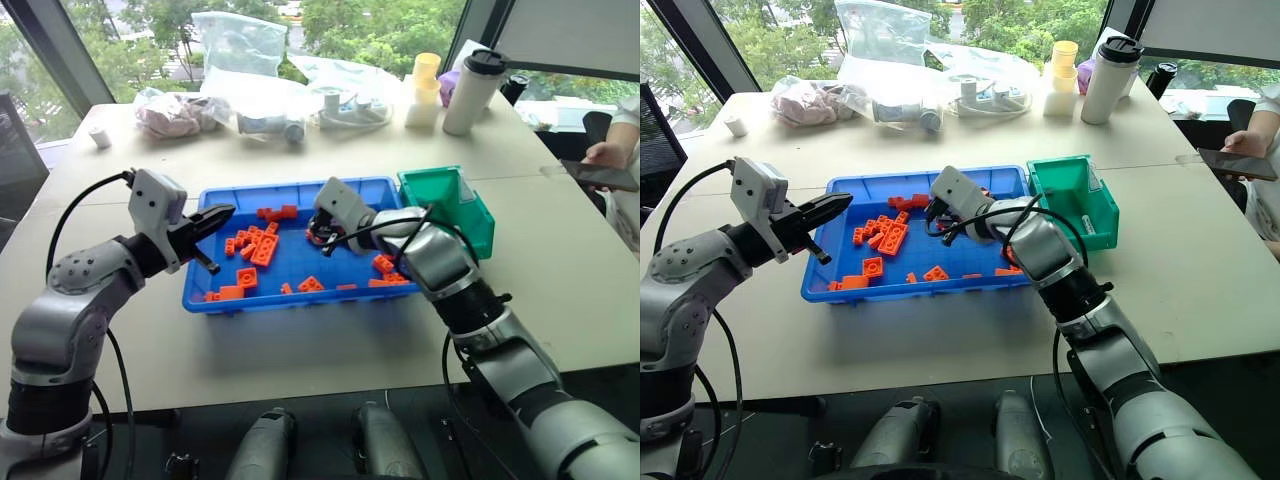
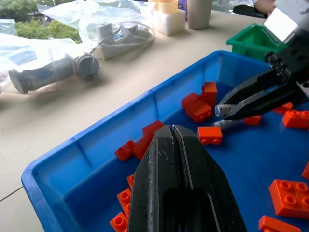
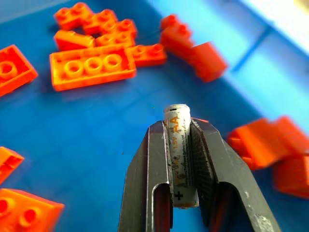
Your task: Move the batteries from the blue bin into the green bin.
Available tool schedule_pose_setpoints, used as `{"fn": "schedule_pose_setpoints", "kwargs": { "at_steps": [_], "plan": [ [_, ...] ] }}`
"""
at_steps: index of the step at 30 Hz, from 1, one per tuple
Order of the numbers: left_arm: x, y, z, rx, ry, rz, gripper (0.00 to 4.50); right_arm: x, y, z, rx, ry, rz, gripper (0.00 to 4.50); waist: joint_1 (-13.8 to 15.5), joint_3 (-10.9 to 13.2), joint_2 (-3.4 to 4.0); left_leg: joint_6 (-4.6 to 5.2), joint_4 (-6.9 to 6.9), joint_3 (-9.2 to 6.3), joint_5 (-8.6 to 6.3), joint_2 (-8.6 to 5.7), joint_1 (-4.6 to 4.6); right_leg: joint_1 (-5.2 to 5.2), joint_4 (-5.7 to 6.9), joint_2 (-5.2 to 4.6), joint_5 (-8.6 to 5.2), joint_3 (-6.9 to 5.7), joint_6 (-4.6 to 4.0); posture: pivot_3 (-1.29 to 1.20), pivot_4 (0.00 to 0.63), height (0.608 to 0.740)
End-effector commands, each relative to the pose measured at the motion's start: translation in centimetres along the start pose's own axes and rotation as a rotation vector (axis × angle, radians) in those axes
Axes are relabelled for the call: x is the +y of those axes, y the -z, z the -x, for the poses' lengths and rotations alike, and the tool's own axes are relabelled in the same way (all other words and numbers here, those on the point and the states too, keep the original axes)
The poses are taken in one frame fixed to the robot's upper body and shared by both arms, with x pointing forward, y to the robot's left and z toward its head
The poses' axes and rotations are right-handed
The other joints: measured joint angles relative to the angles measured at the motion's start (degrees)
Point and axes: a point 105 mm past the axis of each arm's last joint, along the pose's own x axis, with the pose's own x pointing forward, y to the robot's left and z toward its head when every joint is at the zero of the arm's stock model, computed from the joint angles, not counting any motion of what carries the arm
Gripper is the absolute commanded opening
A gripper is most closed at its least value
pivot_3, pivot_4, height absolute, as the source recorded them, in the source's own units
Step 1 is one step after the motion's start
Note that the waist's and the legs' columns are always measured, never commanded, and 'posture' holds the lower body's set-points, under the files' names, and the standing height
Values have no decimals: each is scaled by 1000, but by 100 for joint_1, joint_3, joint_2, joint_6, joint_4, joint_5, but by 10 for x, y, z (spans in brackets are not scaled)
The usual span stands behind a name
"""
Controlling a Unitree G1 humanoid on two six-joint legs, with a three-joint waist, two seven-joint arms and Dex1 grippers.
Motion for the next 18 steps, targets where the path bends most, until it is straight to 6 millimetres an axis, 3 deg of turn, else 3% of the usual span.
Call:
{"fn": "schedule_pose_setpoints", "kwargs": {
  "at_steps": [1, 3, 6, 9, 13, 15, 18],
  "plan": [
    [-2, -10, -2, -41, 14, -23, 0, -66, -23, 47, -79, 258, 6, 74, 4, 0, 0, 0, -1, 1, 0, 0, 0, 0, -1, -1, 0, 0, 0, 0, 150, 740],
    [-5, -9, -5, -40, 34, -20, 0, -94, -7, 64, -27, 374, -3, 74, 36, 0, 0, 0, 0, 1, 0, 0, 0, 1, -1, 0, 0, 0, 0, 0, 150, 740],
    [-4, -9, -8, -46, 44, -13, 0, -114, 19, 75, 54, 455, 3, 74, 22, -1, -1, 2, 1, 4, -1, -2, 2, 10, -8, -1, 0, -2, 0, 0, 150, 740],
    [-4, -8, -10, -45, 49, -3, 0, -125, 36, 82, 112, 503, 39, 74, -29, 0, 0, 2, -3, 8, -1, 4, 5, 8, -5, -5, 0, 3, 0, 0, 150, 740],
    [-7, -7, -14, -48, 69, 2, 0, -125, 62, 84, 173, 468, -7, 74, -30, 1, 1, 1, -6, 15, 0, 6, 5, 1, -2, -3, 0, 9, 0, 0, 150, 740],
    [-7, -8, -14, -50, 66, 0, 0, -121, 70, 84, 183, 440, -18, 1117, -9, 1, 1, 2, -4, 14, -1, 6, 4, 3, -3, -2, 0, 9, 0, 0, 150, 740],
    [-8, -7, -13, -47, 68, 0, 0, -121, 65, 87, 163, 440, -26, 2589, 4, 1, 1, 2, -2, 13, -1, 5, 4, 6, -4, -2, 0, 8, 0, 0, 150, 740]
  ]
}}
